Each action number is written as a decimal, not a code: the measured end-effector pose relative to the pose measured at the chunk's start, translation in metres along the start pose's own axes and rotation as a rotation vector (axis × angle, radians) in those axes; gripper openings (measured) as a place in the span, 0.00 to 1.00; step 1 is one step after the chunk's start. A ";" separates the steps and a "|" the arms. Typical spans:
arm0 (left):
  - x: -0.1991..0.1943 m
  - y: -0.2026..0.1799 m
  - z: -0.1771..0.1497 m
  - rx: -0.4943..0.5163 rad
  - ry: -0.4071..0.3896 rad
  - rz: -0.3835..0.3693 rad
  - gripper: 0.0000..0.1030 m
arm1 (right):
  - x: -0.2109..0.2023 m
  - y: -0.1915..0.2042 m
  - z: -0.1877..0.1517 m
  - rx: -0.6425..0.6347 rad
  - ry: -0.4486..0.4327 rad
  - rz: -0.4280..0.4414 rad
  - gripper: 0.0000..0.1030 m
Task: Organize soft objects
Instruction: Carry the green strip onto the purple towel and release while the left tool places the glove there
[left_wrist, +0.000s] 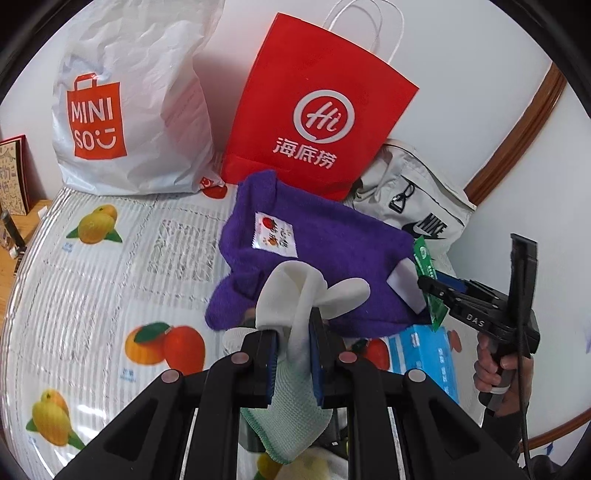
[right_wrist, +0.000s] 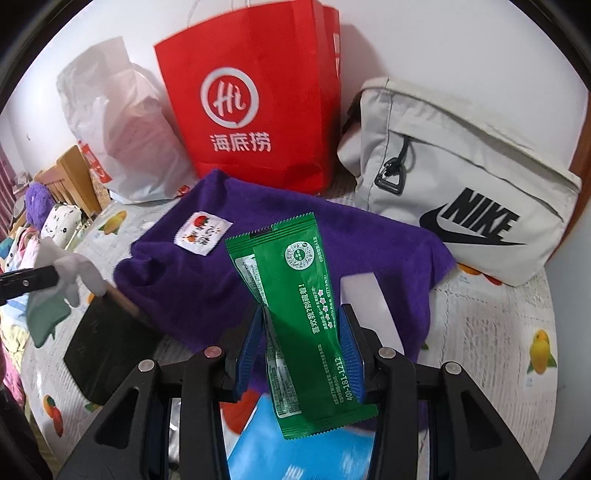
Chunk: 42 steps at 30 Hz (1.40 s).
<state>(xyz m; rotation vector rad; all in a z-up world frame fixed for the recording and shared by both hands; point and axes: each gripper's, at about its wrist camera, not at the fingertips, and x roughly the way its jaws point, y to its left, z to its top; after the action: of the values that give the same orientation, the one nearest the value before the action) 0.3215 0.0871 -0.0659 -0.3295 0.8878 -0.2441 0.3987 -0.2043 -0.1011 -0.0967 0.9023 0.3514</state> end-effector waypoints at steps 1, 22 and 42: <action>0.002 0.001 0.002 0.000 0.001 0.002 0.14 | 0.007 -0.002 0.003 -0.003 0.013 -0.007 0.40; 0.034 -0.005 0.032 0.046 0.023 0.010 0.14 | 0.054 -0.002 0.014 -0.045 0.101 -0.007 0.42; 0.098 -0.026 0.066 0.107 0.076 0.022 0.14 | -0.024 -0.017 -0.015 0.060 -0.050 -0.009 0.60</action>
<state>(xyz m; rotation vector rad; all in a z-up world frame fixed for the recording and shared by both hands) 0.4319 0.0411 -0.0875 -0.2121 0.9495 -0.2837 0.3795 -0.2303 -0.0923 -0.0370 0.8615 0.3168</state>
